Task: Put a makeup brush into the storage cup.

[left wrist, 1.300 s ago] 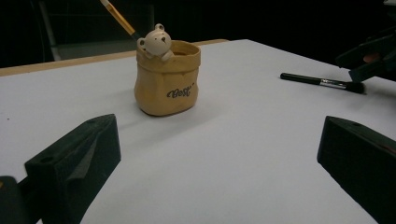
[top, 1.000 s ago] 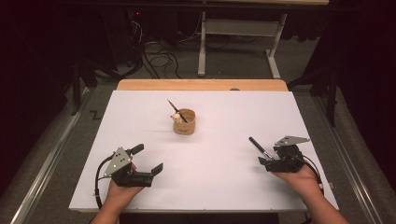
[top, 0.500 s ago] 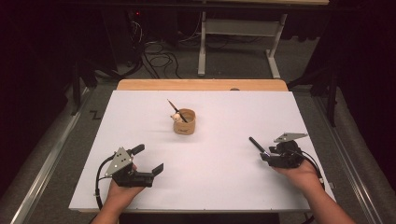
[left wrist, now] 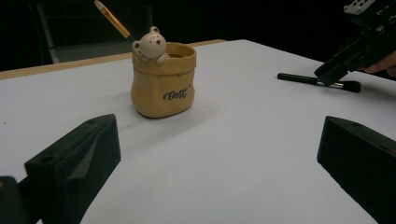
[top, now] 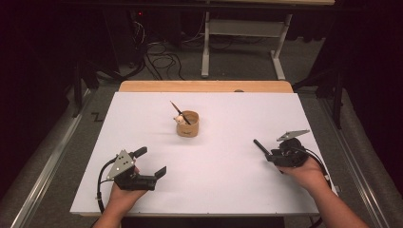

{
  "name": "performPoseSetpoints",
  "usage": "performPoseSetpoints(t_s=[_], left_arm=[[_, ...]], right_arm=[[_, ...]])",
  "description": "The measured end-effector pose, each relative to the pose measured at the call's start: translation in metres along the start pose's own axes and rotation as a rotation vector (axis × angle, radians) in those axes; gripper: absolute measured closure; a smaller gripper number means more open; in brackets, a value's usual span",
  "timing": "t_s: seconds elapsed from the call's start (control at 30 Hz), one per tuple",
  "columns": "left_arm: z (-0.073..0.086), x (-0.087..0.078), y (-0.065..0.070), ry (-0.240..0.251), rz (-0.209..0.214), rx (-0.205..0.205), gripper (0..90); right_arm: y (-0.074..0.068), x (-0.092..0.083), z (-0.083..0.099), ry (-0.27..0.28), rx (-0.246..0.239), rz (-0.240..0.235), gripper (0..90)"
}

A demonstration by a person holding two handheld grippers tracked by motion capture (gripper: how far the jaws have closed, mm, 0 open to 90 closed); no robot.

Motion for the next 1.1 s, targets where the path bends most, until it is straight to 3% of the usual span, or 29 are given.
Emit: performPoseSetpoints(t_s=[0.17, 0.63, 1.1], left_arm=[[-0.001, 0.0, -0.001, 0.006, 0.0, -0.005, 0.3], [-0.001, 0.0, 0.0, 0.005, 0.001, -0.001, 0.3], [-0.001, 0.0, 0.001, 0.005, 0.002, -0.001, 0.3]], right_arm=[[0.001, 0.002, -0.004, -0.045, 0.0, -0.01, 65.2], [0.006, -0.002, -0.012, -0.111, -0.026, -0.027, 66.6], [0.007, 0.006, -0.014, -0.166, -0.043, -0.051, 71.7]])
Point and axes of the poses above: each handheld gripper's, and its own axes: x roughly forward along the jaws, z roughly out of its underside, y roughly to its right, the point moved 3 cm from there along x, roughly forward along the jaws, and after that the axes turned 14 degrees about -x, right-handed, at the moved point
